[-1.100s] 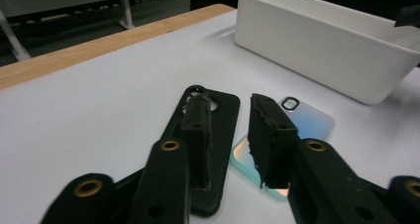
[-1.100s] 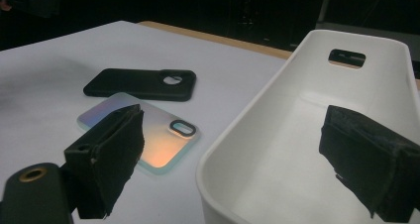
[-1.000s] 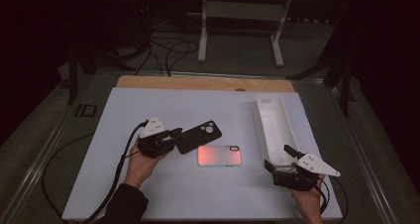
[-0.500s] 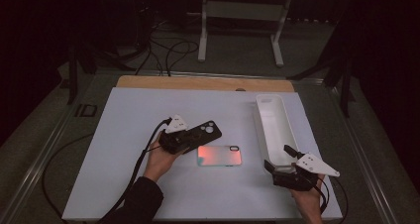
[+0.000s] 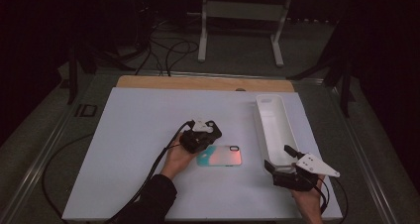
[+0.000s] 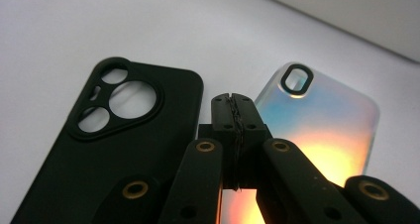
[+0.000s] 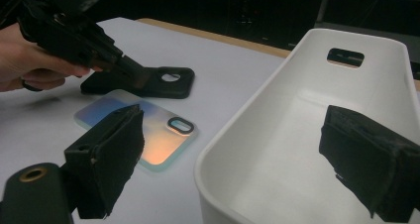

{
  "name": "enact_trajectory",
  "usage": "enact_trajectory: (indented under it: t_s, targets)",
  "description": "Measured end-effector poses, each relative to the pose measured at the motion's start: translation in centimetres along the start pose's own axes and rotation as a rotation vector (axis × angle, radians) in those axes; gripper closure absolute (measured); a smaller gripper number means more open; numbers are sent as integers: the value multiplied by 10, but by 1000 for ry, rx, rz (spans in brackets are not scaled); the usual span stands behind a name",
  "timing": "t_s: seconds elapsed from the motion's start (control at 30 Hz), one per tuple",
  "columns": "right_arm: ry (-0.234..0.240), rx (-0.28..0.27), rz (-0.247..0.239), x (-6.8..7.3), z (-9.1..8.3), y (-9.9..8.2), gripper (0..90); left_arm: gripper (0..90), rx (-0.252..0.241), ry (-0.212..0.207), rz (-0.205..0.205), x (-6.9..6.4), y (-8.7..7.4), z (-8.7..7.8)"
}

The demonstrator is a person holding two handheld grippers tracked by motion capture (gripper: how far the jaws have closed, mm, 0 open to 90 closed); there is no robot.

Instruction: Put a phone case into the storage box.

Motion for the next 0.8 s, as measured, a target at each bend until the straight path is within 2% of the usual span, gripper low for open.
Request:
enact_trajectory:
  t_s: [0.4, 0.63, 0.8]
  targets:
    - [1, 3, -2, 1, 1, 0, 101, 900, 61, 17, 4, 5, -7, 12]
    - [2, 3, -2, 1, 1, 0, 101, 900, 75, 24, 10, 8, -9, 10]
    - [1, 1, -3, 1, 1, 0, 101, 900, 81, 10, 22, 3, -13, 6]
Point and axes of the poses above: each handheld gripper's, and its own axes: z roughly forward along the jaws, y roughly out of its top, x roughly to its left, the point moved 2 cm from there along z, roughly forward along the jaws, and after that the axes turned 3 degrees about y, right-handed, at the moved point
